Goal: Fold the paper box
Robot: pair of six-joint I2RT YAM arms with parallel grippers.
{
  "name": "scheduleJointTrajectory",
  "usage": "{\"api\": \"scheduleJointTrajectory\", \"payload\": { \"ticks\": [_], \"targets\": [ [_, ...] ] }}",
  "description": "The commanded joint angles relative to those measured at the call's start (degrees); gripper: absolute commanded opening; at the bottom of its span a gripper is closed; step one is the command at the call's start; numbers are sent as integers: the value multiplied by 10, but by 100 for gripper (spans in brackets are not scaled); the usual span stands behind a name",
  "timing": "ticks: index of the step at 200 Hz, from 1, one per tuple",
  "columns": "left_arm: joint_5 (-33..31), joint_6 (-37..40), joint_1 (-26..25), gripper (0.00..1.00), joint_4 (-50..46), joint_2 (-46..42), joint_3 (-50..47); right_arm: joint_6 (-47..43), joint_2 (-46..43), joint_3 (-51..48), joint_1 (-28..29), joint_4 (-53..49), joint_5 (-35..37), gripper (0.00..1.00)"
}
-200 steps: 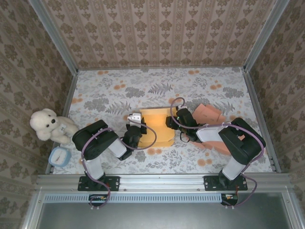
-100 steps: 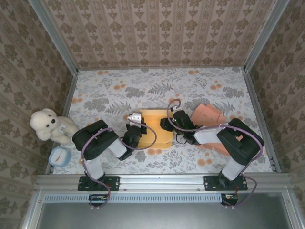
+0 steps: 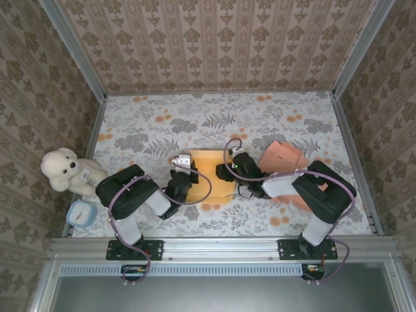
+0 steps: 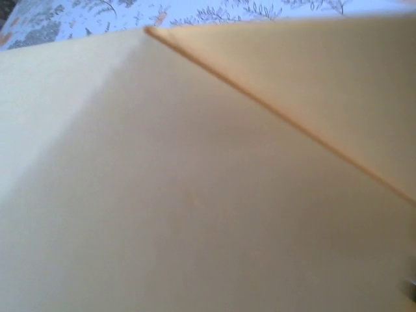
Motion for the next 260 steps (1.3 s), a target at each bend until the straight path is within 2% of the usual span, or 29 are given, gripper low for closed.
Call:
{"api": "scheduleJointTrajectory", "payload": {
  "ticks": [1, 47, 91, 125, 163, 191, 204, 233, 260],
  "targets": [
    [29, -41, 24, 0, -8, -16, -19, -47, -68, -14, 5, -68, 33, 51],
    [73, -59, 62, 0, -15, -40, -35, -142, -207, -2, 5, -195, 58, 53],
    [124, -67, 85, 0, -41, -90, -49, -241, -282, 1, -6, -235, 75, 55],
    [170, -70, 100, 0, -79, -139, -56, -276, -286, -18, -28, -209, 2, 55],
    [178, -66, 102, 0, -101, -177, -66, -303, -288, -33, -34, -176, -90, 54],
    [176, -66, 107, 0, -129, -197, -65, -314, -340, -50, -35, -166, -141, 54],
    [174, -66, 111, 0, -135, -204, -70, -317, -372, -57, -35, -172, -129, 55],
    [203, -72, 123, 0, -149, -225, -74, -316, -399, -66, -48, -191, -42, 59],
    [232, -72, 132, 0, -154, -247, -80, -286, -363, -67, -86, -184, -67, 60]
  ]
}}
